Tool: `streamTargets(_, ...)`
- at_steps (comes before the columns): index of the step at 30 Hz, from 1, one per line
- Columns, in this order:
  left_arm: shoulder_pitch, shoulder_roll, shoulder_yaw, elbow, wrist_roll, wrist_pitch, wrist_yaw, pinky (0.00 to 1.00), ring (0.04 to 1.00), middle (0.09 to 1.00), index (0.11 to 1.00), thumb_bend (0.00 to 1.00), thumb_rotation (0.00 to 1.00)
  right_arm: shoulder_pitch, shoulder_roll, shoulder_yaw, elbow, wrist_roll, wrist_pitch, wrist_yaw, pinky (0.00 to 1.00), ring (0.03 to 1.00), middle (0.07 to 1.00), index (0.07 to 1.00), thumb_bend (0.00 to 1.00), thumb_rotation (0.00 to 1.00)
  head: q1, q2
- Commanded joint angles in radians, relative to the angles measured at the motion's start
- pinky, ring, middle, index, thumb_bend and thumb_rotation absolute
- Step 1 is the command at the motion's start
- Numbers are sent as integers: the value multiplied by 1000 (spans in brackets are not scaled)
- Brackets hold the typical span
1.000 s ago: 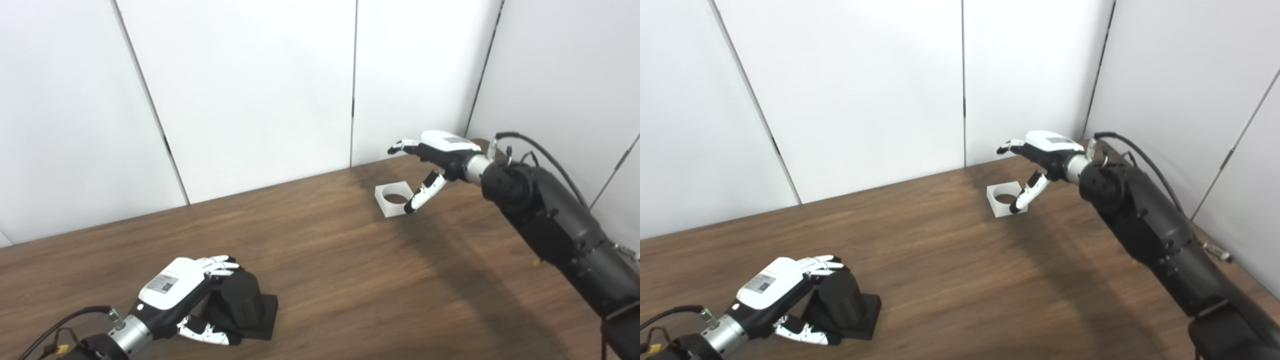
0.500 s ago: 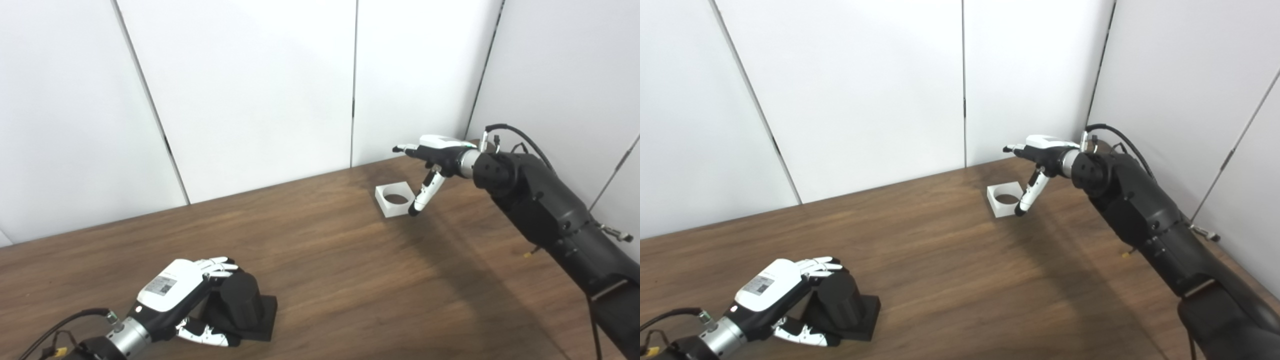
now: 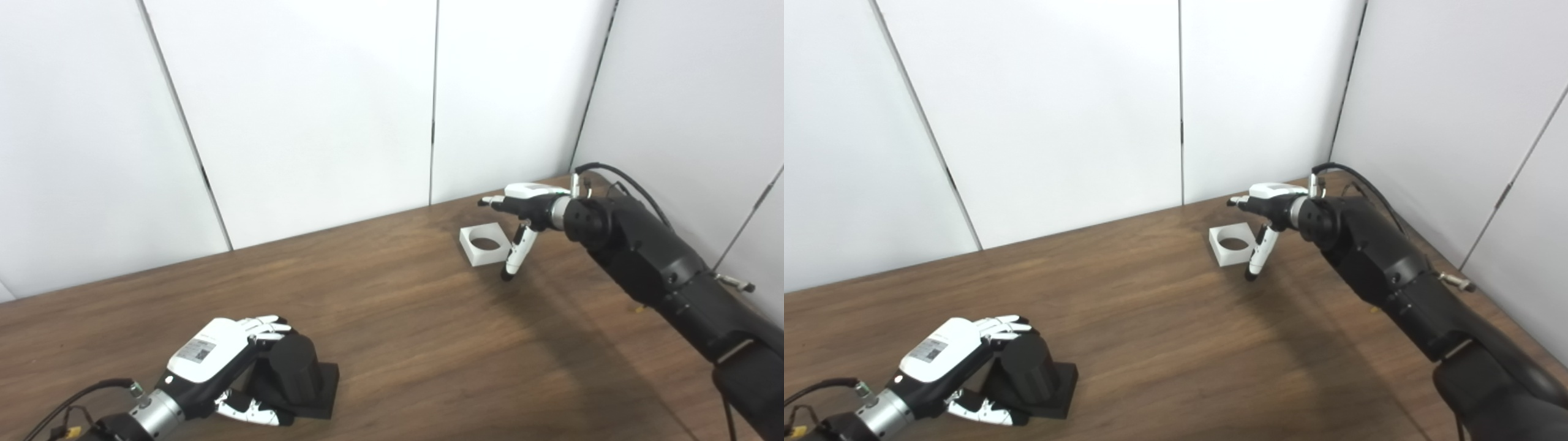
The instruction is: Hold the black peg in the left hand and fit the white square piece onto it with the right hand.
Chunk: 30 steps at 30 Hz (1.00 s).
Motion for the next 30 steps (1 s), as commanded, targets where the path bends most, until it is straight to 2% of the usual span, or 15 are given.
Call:
streamTargets(1,56,47,-37,23,71,-3,-88,817,882,820,488,524,58,-62,-6,-4,10,-23,6,-34,881,982,1000,994,898,179,1,2)
streamTargets(12,65,43,-28,15,72,-3,-89,818,885,821,488,524,58,-76,22,20,76,-47,-9,-62,856,972,1000,994,854,176,10,9)
streamTargets(18,68,41,-19,11,63,-2,-95,822,889,823,488,524,58,-84,34,28,122,-50,-47,-106,816,952,998,980,829,187,10,9)
streamTargets(21,70,41,-15,5,62,0,-100,822,891,824,488,524,58,-86,46,32,148,-56,-67,-153,779,925,974,946,801,175,15,12)
streamTargets(28,75,44,-9,-7,66,0,-107,815,887,822,488,524,58,-100,69,45,205,-64,-119,-229,718,867,912,749,738,149,19,17)
streamTargets(30,77,43,-6,-10,67,2,-110,813,886,821,488,524,58,-107,71,54,217,-70,-129,-235,716,866,906,721,735,145,23,19)
